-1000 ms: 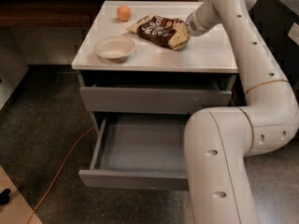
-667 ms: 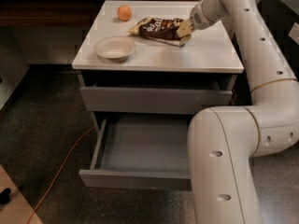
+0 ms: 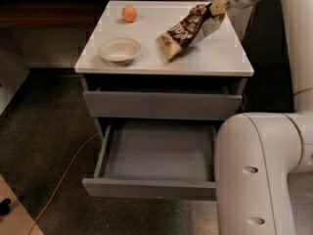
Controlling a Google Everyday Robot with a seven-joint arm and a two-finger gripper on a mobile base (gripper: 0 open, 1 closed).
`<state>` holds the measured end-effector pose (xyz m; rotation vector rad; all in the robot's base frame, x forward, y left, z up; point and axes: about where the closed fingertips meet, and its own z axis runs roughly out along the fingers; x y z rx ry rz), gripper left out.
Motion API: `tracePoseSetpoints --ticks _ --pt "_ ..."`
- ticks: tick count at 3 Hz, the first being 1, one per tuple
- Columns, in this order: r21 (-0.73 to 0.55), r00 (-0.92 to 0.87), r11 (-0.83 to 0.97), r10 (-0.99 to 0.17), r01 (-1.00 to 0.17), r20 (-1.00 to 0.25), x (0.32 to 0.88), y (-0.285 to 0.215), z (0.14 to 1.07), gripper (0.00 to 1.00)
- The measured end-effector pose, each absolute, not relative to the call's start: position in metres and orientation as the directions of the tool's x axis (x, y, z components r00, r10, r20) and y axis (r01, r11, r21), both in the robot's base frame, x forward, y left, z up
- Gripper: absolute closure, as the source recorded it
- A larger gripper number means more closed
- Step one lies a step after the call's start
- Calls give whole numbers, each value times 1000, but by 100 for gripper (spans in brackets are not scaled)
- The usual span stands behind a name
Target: Place brown chip bag into middle drawer
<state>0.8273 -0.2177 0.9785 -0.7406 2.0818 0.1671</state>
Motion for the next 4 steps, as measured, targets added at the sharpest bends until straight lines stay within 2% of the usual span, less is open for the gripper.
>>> tracePoseSetpoints --ticks 1,2,3,4 --pt "-197 -395 823 -448 -533 -802 790 -258 1027 100" --pt "-224 -384 801 -486 -555 -785 740 -279 1057 100" --pt "-186 -399 751 -523 -634 -753 710 -264 1037 100" --pt "-111 -404 690 -538 -715 -740 702 -226 988 100"
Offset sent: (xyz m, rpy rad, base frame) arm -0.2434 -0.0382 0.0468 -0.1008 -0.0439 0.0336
